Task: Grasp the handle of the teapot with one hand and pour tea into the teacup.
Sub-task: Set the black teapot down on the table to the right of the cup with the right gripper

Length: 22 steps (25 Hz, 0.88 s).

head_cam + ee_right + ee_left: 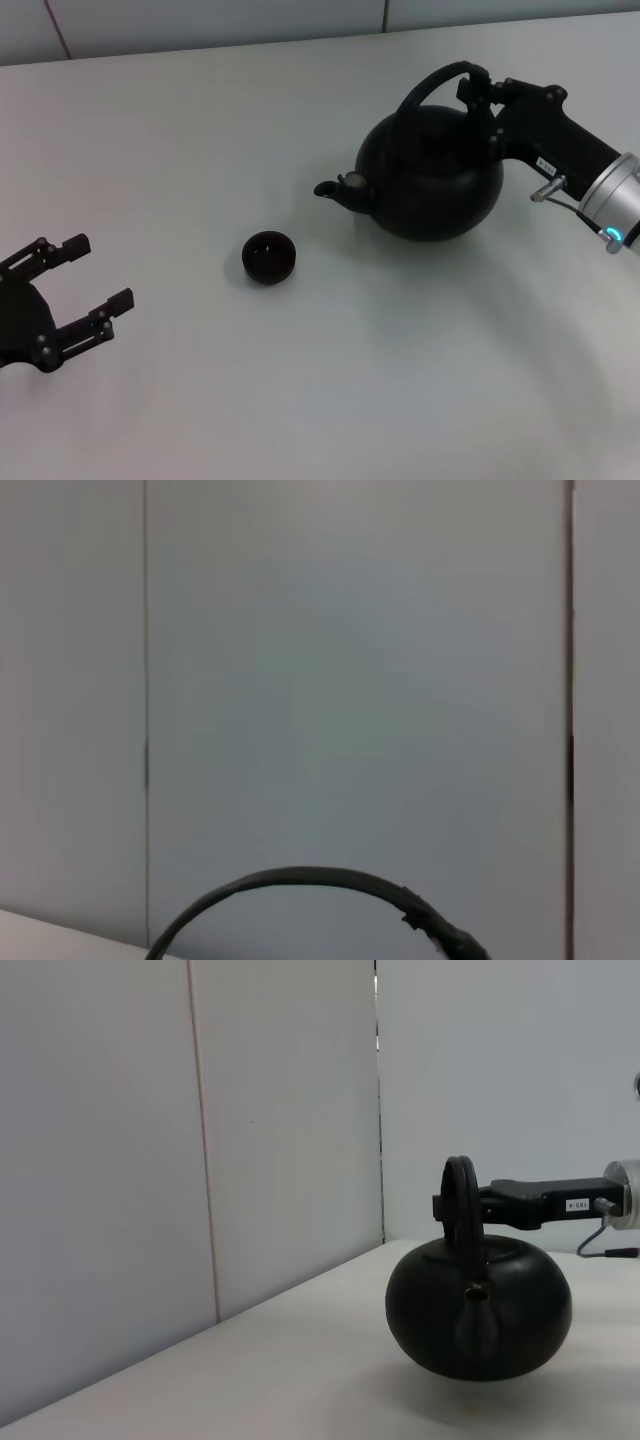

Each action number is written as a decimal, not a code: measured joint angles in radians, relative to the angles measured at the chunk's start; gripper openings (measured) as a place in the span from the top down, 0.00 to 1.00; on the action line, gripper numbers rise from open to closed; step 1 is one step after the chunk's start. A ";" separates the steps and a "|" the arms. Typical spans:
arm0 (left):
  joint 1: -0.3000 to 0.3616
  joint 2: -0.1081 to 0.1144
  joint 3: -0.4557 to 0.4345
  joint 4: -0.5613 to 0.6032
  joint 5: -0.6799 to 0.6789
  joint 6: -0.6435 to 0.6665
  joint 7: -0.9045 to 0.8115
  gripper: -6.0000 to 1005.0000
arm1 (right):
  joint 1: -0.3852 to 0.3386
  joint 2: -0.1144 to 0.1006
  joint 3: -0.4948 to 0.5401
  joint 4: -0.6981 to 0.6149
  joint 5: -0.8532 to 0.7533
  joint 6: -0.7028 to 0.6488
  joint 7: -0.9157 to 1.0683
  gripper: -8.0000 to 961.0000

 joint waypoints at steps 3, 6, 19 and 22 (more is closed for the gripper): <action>0.000 0.000 0.000 -0.001 0.002 0.000 0.000 0.23 | -0.003 0.000 0.000 0.013 0.005 0.003 -0.008 0.88; 0.000 0.000 0.000 -0.002 0.002 0.000 0.000 0.23 | -0.005 0.000 0.000 0.016 0.005 0.003 -0.011 0.88; 0.004 -0.008 0.000 0.000 0.002 0.000 0.000 0.23 | -0.007 0.000 -0.005 0.024 0.003 0.019 -0.011 0.88; 0.005 -0.008 0.000 0.000 0.001 0.000 0.000 0.23 | -0.007 0.000 -0.009 0.025 0.000 0.038 -0.011 0.88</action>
